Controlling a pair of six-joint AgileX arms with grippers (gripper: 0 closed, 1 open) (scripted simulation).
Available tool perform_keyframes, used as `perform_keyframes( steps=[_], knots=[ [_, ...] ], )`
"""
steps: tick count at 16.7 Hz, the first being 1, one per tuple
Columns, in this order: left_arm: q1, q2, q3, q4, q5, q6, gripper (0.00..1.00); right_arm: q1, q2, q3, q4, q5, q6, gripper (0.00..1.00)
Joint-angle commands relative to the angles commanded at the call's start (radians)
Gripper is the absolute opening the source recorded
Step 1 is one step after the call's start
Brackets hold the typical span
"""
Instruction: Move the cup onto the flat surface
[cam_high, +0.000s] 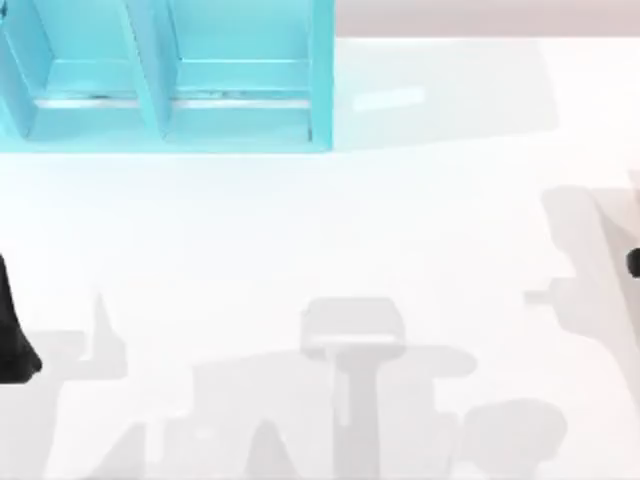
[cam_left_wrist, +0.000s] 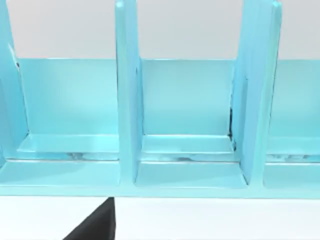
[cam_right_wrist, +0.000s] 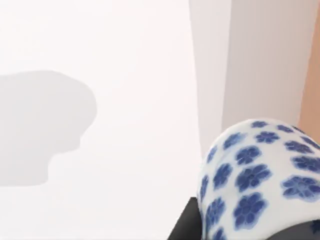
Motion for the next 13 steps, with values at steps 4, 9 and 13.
perform_keyframes(
  steps=[4,9,13],
  knots=[
    [0.000,0.000,0.000,0.000,0.000,0.000,1.00,0.406,0.012,0.012,0.001,0.000,0.386,0.00],
    [0.000,0.000,0.000,0.000,0.000,0.000,1.00,0.746,0.012,0.009,0.010,-0.007,0.737,0.00],
    [0.000,0.000,0.000,0.000,0.000,0.000,1.00,0.840,0.011,0.005,0.012,-0.012,0.849,0.00]
  ],
)
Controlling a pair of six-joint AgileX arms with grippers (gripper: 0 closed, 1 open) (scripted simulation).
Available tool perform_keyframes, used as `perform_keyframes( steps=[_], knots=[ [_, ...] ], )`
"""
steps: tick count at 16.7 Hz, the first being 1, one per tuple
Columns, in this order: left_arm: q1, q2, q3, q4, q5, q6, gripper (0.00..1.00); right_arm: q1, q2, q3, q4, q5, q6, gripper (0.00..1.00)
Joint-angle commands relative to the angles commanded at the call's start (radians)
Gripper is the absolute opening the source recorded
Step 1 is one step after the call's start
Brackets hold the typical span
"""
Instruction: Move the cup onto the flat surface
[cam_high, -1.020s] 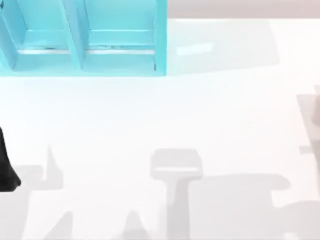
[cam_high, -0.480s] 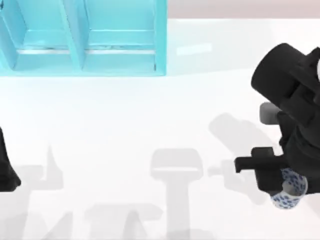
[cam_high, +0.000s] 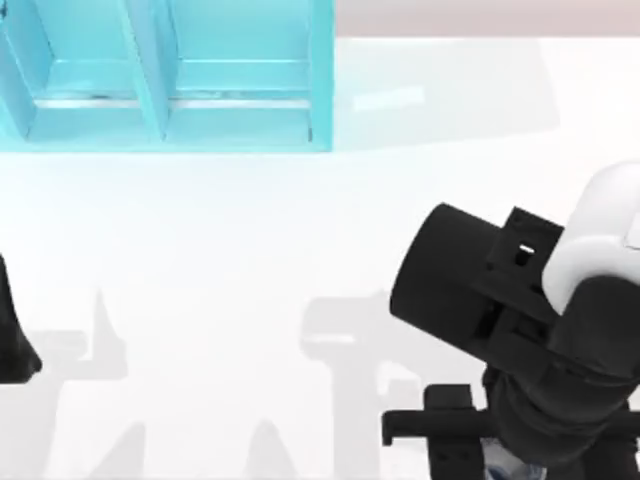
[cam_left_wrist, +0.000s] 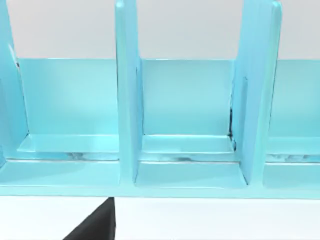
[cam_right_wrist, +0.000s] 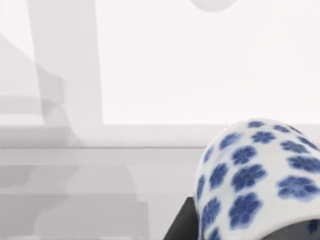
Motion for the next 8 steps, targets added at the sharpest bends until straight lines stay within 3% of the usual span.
perform_keyframes(
  steps=[8],
  knots=[
    [0.000,0.000,0.000,0.000,0.000,0.000,1.00,-0.003,0.007,-0.033,0.039,-0.001,0.005,0.00]
  ],
)
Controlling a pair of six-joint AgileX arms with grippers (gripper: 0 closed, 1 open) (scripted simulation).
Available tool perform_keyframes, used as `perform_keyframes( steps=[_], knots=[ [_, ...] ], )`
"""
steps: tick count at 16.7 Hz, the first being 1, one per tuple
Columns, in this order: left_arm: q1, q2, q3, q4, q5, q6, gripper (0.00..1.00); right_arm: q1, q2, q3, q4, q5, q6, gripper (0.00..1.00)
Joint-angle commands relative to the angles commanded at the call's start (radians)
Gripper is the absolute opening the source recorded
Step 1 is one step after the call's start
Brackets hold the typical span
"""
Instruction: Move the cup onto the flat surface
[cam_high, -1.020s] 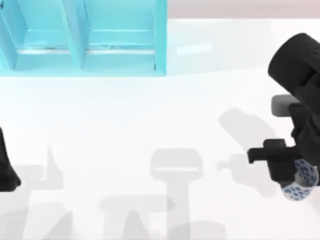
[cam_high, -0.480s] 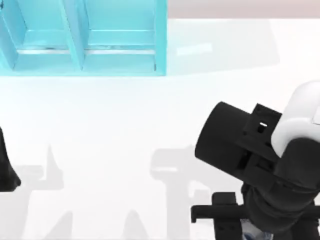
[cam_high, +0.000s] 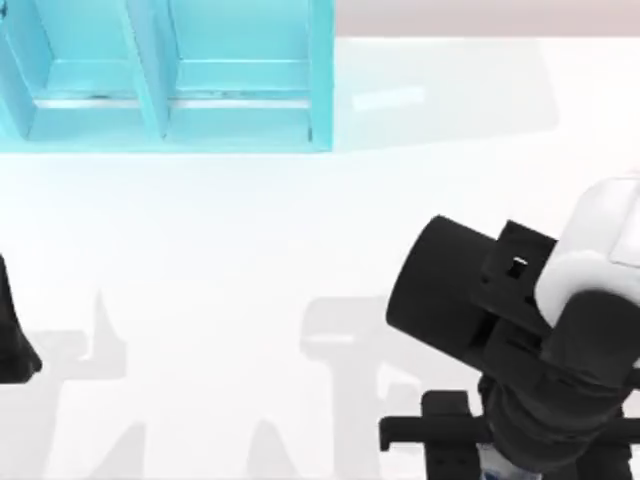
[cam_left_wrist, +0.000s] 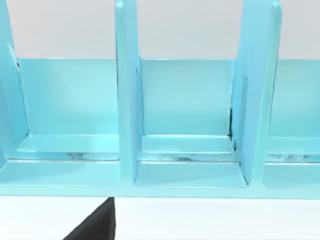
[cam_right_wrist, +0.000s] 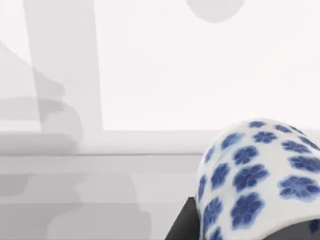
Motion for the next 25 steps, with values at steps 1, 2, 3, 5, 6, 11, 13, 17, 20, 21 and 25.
perform_keyframes(
  steps=[1,2,3,5,6,11,13,17,20,21,25],
  knots=[
    [0.000,0.000,0.000,0.000,0.000,0.000,1.00,0.000,0.005,-0.024,0.029,0.000,0.000,0.00],
    [0.000,0.000,0.000,0.000,0.000,0.000,1.00,0.001,0.012,-0.051,0.064,0.000,0.000,0.00],
    [0.000,0.000,0.000,0.000,0.000,0.000,1.00,0.003,0.018,-0.079,0.101,0.000,0.000,0.00],
    [0.000,0.000,0.000,0.000,0.000,0.000,1.00,0.005,0.032,-0.136,0.174,0.000,0.000,0.00],
    [0.000,0.000,0.000,0.000,0.000,0.000,1.00,0.006,0.038,-0.159,0.201,0.000,0.001,0.00],
    [0.000,0.000,0.000,0.000,0.000,0.000,1.00,0.007,0.044,-0.183,0.227,0.000,0.001,0.00],
    [0.000,0.000,0.000,0.000,0.000,0.000,1.00,0.007,0.044,-0.183,0.227,0.000,0.001,0.15],
    [0.000,0.000,0.000,0.000,0.000,0.000,1.00,0.007,0.044,-0.183,0.227,0.000,0.001,0.45],
    [0.000,0.000,0.000,0.000,0.000,0.000,1.00,0.007,0.044,-0.183,0.227,0.000,0.001,0.68],
    [0.000,0.000,0.000,0.000,0.000,0.000,1.00,0.007,0.044,-0.183,0.227,0.000,0.001,0.75],
    [0.000,0.000,0.000,0.000,0.000,0.000,1.00,0.007,0.044,-0.183,0.227,0.000,0.001,1.00]
  ],
)
